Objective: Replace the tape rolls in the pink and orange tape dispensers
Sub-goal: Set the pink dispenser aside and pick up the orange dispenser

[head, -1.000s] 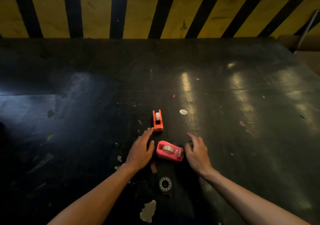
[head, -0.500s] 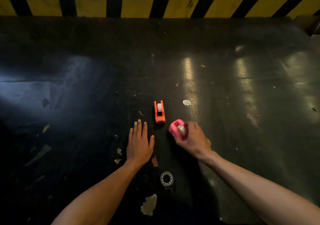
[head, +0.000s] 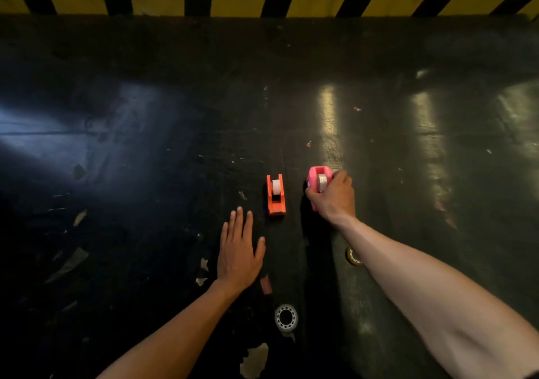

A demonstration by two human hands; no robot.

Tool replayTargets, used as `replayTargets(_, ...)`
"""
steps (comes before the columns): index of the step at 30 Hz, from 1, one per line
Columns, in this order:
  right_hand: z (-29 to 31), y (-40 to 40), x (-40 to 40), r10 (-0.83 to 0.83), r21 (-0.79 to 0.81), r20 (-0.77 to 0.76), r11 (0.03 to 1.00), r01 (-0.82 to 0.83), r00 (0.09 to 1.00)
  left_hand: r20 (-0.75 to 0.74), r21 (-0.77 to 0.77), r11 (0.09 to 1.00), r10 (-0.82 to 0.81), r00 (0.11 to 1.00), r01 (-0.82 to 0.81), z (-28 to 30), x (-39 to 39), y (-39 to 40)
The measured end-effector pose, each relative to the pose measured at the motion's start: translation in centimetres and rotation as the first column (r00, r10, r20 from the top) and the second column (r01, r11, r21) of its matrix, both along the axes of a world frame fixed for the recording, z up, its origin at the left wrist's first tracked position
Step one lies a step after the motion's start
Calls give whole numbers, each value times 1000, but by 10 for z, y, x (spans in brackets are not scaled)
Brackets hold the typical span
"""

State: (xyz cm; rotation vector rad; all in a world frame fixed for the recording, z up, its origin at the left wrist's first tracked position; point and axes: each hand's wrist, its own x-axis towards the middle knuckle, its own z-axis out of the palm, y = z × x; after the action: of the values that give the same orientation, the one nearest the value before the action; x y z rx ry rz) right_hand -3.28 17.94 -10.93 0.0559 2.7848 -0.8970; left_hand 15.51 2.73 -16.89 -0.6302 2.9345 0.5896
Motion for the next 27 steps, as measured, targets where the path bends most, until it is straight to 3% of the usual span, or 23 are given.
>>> replayTargets(3,4,-2,5,-18,95,-47,995,22,999,-70,159,986,53,996,-41,4,-7,-1)
replayTargets(5,8,-3,12,34,156,-272,988,9,962,-145,289,953,136,980,-90,12,-20,-3)
replayTargets(7,10,-8,20,167,76,-449,986,-148,878,-173,410,901,228,958,-140,21,-39,-3)
replayTargets(8,9,-12,25,238,-11,-444,963,-270,864,-162,467,870,261,952,-159,25,-50,-3)
replayTargets(11,3,-30,44,400,-311,-119,854,-417,909,-76,635,736,361,930,-234,39,-79,2)
replayTargets(14,-3,-38,55,350,-486,118,836,-253,929,-17,724,634,410,912,-272,49,-89,7)
replayTargets(19,-3,-18,67,185,-623,254,782,14,949,87,859,411,469,879,-305,48,-71,6)
replayTargets(25,3,16,93,262,-769,387,620,153,884,237,940,127,430,871,-318,53,-43,12)
replayTargets(27,3,23,99,289,-791,429,578,201,856,259,944,77,432,864,-322,57,-35,15)
